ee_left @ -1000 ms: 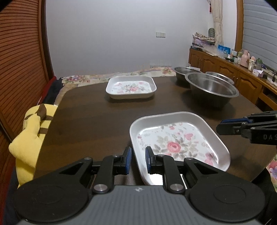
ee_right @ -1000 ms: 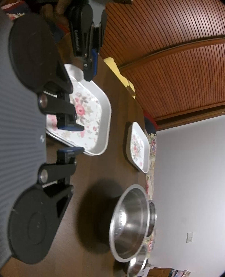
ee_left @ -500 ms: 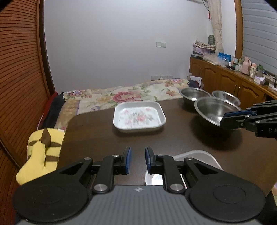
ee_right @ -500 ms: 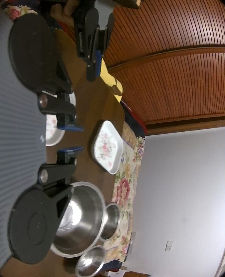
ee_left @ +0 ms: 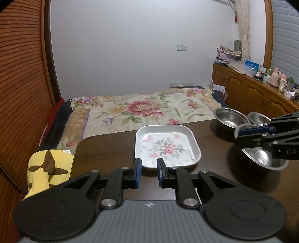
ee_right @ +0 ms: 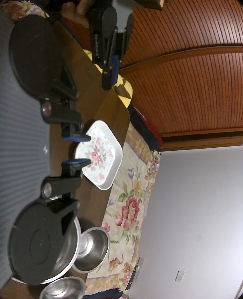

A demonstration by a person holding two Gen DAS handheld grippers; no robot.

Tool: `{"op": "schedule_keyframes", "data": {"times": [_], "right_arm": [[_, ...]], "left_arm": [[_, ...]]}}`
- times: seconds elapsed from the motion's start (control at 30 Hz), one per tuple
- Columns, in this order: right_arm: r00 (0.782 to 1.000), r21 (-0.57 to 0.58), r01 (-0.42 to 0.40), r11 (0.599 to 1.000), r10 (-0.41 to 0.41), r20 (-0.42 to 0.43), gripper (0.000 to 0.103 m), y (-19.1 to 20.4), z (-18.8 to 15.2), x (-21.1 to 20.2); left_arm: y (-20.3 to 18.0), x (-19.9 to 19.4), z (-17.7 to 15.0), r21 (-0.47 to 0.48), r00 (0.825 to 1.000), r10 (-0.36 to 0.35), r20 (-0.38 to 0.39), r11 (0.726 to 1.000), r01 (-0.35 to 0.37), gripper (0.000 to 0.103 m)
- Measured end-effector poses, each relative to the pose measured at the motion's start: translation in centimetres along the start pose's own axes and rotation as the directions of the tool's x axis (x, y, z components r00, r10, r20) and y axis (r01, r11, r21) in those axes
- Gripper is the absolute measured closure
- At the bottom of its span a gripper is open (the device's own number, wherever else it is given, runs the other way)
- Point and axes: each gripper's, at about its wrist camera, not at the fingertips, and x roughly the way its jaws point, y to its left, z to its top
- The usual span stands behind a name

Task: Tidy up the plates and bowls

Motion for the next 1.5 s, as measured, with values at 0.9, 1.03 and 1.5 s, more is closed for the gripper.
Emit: {"op": "schedule_keyframes", "data": {"times": [0.9,1.03,1.5], "right_arm": [[0.971,0.056,0.020,0.998,-0.006,-0.238,0.063,-4.4,1.7,10.9],[0.963,0.067,0.034,0.997,-0.015,-0.268,0.063,-5.0,1.7,11.9],[0.953,0.079,0.035,0.996,-0.009,-0.302,0.070,-5.6,1.7,13.5]], "left_arm": [[3.2,12.4,1.6,-0.056,0.993,-0.040,-0.115,0.998,0.034,0.064],[3.7,13.7,1.6,-0.076,0.990,-0.052,-0.128,0.996,0.042,0.064],[4.2,15.9,1.3,-0.101,0.987,-0.071,-0.141,0.993,0.056,0.081]]}}
